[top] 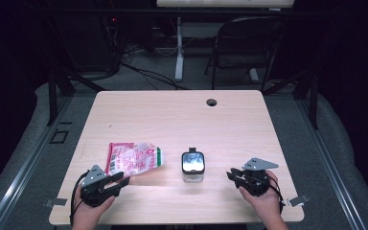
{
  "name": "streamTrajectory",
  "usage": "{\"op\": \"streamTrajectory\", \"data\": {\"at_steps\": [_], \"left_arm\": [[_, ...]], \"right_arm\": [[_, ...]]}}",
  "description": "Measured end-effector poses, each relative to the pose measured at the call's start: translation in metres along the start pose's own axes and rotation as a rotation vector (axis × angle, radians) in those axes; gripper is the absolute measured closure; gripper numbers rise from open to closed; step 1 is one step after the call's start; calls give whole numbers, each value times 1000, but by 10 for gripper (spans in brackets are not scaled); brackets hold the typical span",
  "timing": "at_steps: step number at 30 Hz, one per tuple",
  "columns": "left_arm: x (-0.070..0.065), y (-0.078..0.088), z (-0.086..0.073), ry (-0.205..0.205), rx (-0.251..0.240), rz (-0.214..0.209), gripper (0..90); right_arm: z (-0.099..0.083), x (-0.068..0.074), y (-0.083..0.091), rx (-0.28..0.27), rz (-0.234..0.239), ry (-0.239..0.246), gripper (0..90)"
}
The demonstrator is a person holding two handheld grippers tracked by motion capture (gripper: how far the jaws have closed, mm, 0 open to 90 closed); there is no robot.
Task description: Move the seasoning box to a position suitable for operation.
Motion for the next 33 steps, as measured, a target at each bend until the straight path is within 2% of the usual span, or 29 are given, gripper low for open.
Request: {"op": "streamTrajectory", "data": {"at_steps": [2, 6, 8, 12, 15, 18, 21, 22, 25, 27, 33], "left_arm": [[2, 2, 0, -1, -8, 9, 686], [5, 4, -2, 9, -9, 33, 719], [8, 5, -2, 10, -11, 53, 729], [9, 6, -3, 17, -18, 62, 745], [10, 5, -3, 18, -8, 69, 774], [9, 4, -3, 21, -8, 73, 793], [7, 2, -3, 14, -2, 71, 814], [6, 2, -4, 10, 7, 65, 839], [3, 2, -3, 1, 7, 58, 875], [2, 2, -3, -15, 6, 55, 880], [-2, 1, -2, -21, 6, 42, 891]], "right_arm": [[8, -1, -9, 2, 11, -6, 809], [16, -2, -20, 2, 22, -3, 835], [21, -2, -25, 13, 21, 12, 836], [31, -3, -39, 16, 30, 40, 839], [37, -6, -51, 19, 75, 17, 892], [42, -6, -55, 34, 80, 30, 900], [51, -7, -61, 22, 92, 35, 900], [56, -7, -65, 16, 110, 24, 900], [63, -9, -72, 12, 125, 10, 900], [65, -8, -73, 9, 129, 7, 900], [76, -6, -78, 19, 130, 26, 900]]}}
Point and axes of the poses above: each handheld gripper's, and its own axes: y roughly backward along the jaws, z roughly out of its top, x roughly to its left, the point moved 9 cm from there along -y, roughly forward along the jaws, and after that the axes turned 13 degrees about z, right-handed, at the moved point
